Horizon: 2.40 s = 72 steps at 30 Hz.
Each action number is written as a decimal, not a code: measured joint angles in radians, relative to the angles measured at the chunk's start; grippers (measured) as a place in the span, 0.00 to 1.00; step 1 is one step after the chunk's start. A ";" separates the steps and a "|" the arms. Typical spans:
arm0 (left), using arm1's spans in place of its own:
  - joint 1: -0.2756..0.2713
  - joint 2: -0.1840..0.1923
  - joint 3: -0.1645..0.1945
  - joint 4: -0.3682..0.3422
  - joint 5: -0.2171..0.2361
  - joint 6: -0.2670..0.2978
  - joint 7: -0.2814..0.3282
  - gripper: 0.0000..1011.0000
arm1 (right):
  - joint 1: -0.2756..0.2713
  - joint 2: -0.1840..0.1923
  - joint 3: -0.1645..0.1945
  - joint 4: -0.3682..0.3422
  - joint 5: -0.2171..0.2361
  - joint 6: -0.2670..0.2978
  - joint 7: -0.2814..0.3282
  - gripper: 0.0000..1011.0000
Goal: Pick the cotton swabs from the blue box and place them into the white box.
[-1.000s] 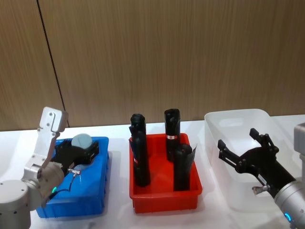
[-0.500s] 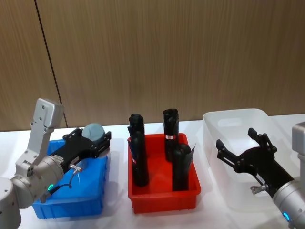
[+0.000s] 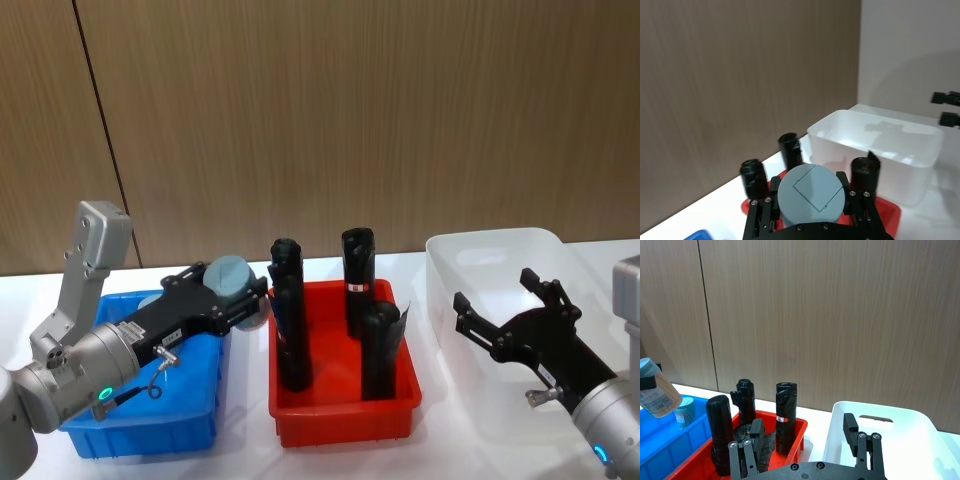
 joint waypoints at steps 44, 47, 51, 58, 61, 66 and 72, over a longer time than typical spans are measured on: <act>-0.126 -0.052 0.053 0.212 -0.108 -0.063 -0.515 0.66 | 0.000 0.000 0.000 0.000 0.000 0.000 0.001 0.99; -0.127 -0.053 0.054 0.215 -0.109 -0.065 -0.521 0.66 | 0.000 0.000 0.001 0.000 -0.002 0.000 0.004 0.99; -0.129 -0.054 0.056 0.219 -0.112 -0.067 -0.528 0.66 | 0.003 0.003 0.001 0.000 -0.016 0.002 0.017 0.99; -0.130 -0.055 0.057 0.222 -0.114 -0.069 -0.534 0.66 | 0.017 0.013 0.003 -0.001 -0.047 0.018 0.066 0.99; -0.131 -0.055 0.058 0.223 -0.115 -0.069 -0.536 0.66 | 0.027 0.021 0.005 -0.003 -0.057 0.032 0.099 0.99; -0.131 -0.056 0.058 0.225 -0.116 -0.070 -0.539 0.66 | 0.044 0.031 0.010 -0.007 -0.062 0.056 0.154 0.99; -0.132 -0.056 0.059 0.226 -0.116 -0.071 -0.540 0.66 | 0.070 0.047 0.018 -0.011 -0.057 0.095 0.238 0.99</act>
